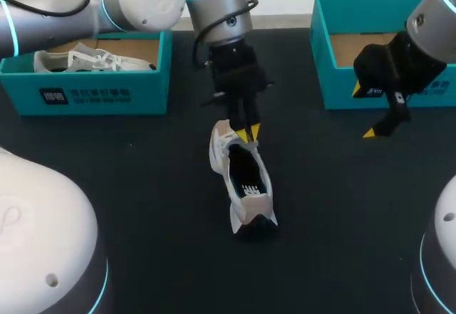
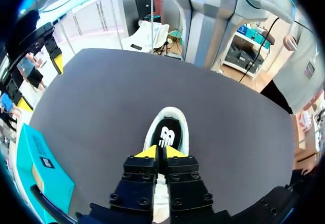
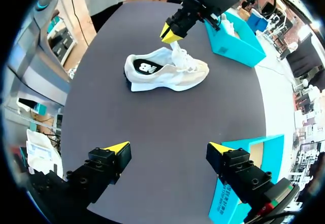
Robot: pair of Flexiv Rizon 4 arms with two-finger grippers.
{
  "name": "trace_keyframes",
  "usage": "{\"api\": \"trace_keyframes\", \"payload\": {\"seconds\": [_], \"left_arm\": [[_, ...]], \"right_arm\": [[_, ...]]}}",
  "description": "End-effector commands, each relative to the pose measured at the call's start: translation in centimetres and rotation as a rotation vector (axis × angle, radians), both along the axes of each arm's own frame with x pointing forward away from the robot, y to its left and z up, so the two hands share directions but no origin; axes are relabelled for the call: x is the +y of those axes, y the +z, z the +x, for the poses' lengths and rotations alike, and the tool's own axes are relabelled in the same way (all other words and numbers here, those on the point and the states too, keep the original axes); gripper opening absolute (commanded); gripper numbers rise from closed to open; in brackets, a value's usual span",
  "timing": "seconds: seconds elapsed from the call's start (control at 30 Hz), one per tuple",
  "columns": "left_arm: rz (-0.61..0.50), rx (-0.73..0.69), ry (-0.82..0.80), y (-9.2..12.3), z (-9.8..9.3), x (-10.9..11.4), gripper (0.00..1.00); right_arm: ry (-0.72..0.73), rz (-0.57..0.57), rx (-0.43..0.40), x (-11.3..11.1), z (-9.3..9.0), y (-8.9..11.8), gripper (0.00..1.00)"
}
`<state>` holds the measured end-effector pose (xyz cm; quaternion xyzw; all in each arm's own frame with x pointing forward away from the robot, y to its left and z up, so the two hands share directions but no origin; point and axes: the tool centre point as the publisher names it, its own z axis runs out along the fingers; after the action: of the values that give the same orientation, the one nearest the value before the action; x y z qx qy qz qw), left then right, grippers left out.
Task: Take the shoe out of the shoebox, open the shoe tongue, remove and reinsert the insole, then place the shoe into the shoebox
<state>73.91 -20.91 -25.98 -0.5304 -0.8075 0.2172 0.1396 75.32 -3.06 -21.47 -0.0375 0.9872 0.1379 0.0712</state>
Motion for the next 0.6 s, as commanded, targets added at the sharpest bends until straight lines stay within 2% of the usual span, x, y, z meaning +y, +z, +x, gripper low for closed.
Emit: {"api": "trace_keyframes", "payload": {"seconds": [0.03, 0.3, 0.6], "left_arm": [[0.003, 0.001, -0.002, 0.0, 0.1, 0.0, 0.00], [0.003, 0.001, -0.002, 0.0, 0.1, 0.0, 0.00], [0.050, 0.036, -0.003, -2.8, -2.8, 0.0, 0.00]], "right_arm": [[-0.001, -0.001, -0.003, 0.0, -0.1, -0.1, 1.00], [-0.001, -0.001, -0.003, 0.0, -0.1, -0.1, 1.00], [-0.001, -0.001, -0.003, 0.0, -0.1, -0.1, 1.00]]}}
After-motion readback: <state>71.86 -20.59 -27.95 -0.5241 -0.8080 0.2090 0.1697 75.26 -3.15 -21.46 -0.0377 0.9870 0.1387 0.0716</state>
